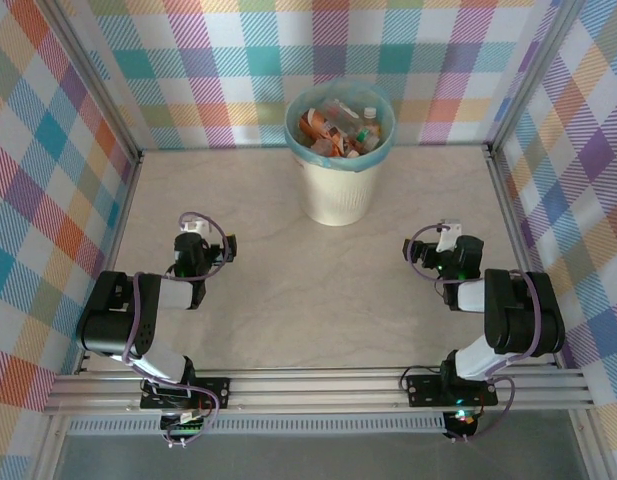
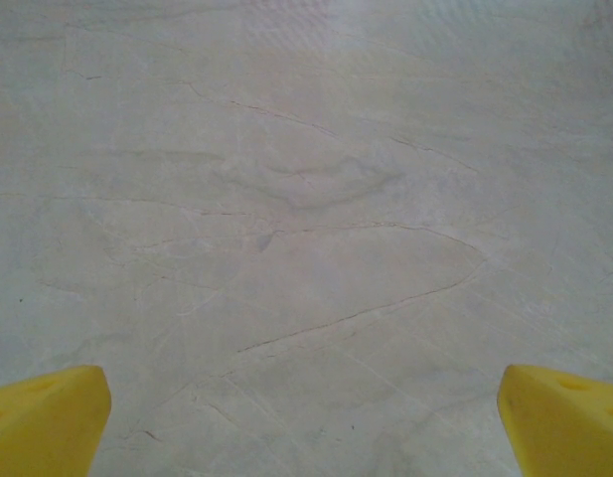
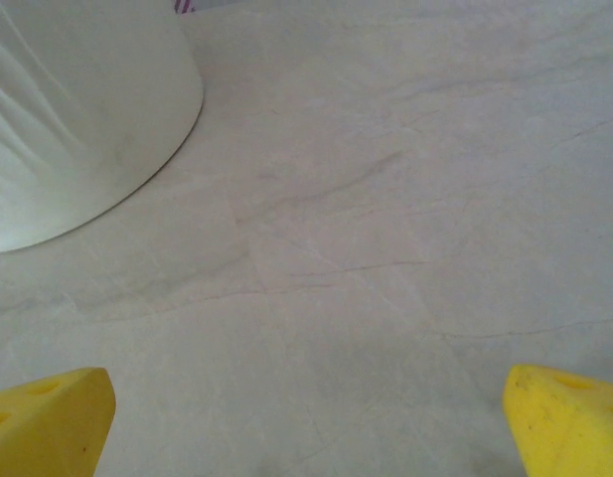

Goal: Put the plastic bottles in the bin

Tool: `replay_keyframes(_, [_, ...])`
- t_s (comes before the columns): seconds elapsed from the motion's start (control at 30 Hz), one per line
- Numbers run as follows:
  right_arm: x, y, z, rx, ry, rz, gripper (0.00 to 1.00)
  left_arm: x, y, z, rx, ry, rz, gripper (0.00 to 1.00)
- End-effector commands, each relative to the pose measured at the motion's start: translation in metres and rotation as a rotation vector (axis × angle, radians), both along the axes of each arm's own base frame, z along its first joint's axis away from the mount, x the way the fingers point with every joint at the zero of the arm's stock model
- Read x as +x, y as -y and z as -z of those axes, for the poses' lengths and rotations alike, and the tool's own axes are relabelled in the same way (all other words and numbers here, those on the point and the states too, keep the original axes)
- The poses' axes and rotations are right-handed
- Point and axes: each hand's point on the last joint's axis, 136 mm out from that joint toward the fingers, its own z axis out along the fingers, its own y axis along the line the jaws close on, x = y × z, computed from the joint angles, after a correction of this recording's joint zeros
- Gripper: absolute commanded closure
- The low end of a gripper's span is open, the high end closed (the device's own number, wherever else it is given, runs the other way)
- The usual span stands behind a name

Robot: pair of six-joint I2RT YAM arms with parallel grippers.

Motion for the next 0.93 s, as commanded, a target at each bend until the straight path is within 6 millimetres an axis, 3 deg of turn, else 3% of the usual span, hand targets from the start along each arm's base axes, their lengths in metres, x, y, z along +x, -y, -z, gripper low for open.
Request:
replay_keyframes(0.0, [0.0176,0.0047,-0.0235,-0.054,0.070,0.059,0.00,0.0057,-0.0015,-0.0073,-0.017,0.023,-0.005,0.00])
replay_keyframes(0.9, [0.0186,-0.0044,-0.0232,-0.073,0.064,0.018,0.00,0.0057,-0.0005,-0.0065,-0.016,0.020,0.000,0.00])
